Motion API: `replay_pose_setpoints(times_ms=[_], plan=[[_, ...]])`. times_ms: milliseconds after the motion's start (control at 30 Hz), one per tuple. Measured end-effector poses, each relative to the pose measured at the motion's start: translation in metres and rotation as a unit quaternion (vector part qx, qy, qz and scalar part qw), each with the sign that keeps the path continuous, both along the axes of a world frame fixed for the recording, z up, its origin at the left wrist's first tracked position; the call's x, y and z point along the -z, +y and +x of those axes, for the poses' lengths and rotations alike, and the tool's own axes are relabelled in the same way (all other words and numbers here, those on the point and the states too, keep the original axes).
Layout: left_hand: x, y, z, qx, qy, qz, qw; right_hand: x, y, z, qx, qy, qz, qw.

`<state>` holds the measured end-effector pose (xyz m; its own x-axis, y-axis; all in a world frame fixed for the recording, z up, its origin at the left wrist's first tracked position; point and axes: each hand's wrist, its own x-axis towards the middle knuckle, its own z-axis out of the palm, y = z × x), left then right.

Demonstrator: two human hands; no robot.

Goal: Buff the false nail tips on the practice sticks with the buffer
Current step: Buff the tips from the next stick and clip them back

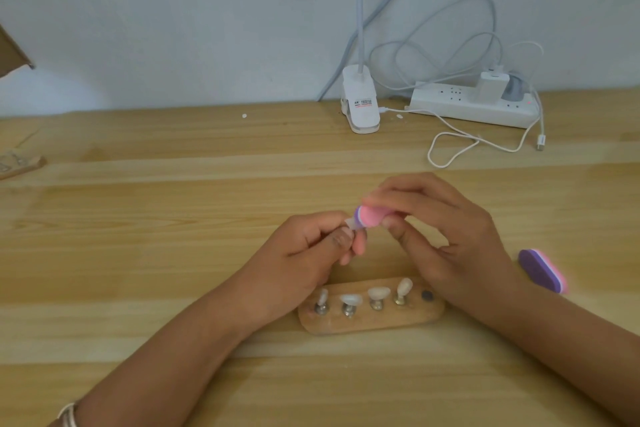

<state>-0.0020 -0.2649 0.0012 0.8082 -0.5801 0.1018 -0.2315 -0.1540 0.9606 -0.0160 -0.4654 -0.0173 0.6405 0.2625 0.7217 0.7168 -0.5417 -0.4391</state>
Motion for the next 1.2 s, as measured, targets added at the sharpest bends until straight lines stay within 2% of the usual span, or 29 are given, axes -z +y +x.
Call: replay_pose_setpoints(times_ms=[133, 267, 400, 533, 667, 733, 800, 867, 1000, 1067, 1200], plan=[[0.002, -0.002, -0.001, -0.002, -0.038, 0.018, 0.999, 0.003, 0.002, -0.003, -0.034, -0.02, -0.041, 0.998], [0.001, -0.002, -0.001, 0.006, -0.035, 0.018, 0.999, 0.002, 0.0, 0.0, -0.014, 0.008, -0.006, 1.0], [0.002, -0.003, -0.002, -0.007, -0.047, 0.026, 0.999, 0.003, 0.002, -0.002, -0.043, -0.001, -0.028, 0.999], [0.002, -0.003, -0.002, -0.007, -0.047, 0.02, 0.999, 0.001, 0.0, -0.001, -0.028, 0.025, 0.013, 0.999], [0.003, -0.002, -0.002, -0.009, -0.054, 0.015, 0.998, 0.002, 0.002, -0.002, -0.03, 0.013, -0.005, 0.999], [0.005, 0.0, -0.002, -0.008, -0.059, 0.017, 0.998, 0.002, -0.001, 0.005, 0.01, 0.067, 0.035, 0.997], [0.007, 0.0, -0.002, -0.036, -0.07, 0.019, 0.997, 0.001, -0.005, 0.011, 0.042, 0.129, 0.122, 0.983], [0.009, -0.001, 0.0, -0.077, -0.074, 0.012, 0.994, 0.0, -0.006, 0.009, 0.012, 0.147, 0.182, 0.972], [0.012, -0.003, 0.001, -0.095, -0.059, -0.003, 0.994, 0.0, 0.0, 0.003, -0.1, 0.161, 0.104, 0.976], [0.012, -0.004, 0.001, -0.108, -0.064, -0.003, 0.992, -0.001, -0.002, 0.007, -0.087, 0.186, 0.11, 0.972], [0.01, -0.006, 0.001, -0.134, -0.088, 0.019, 0.987, -0.002, -0.002, 0.004, -0.092, 0.179, 0.097, 0.975]])
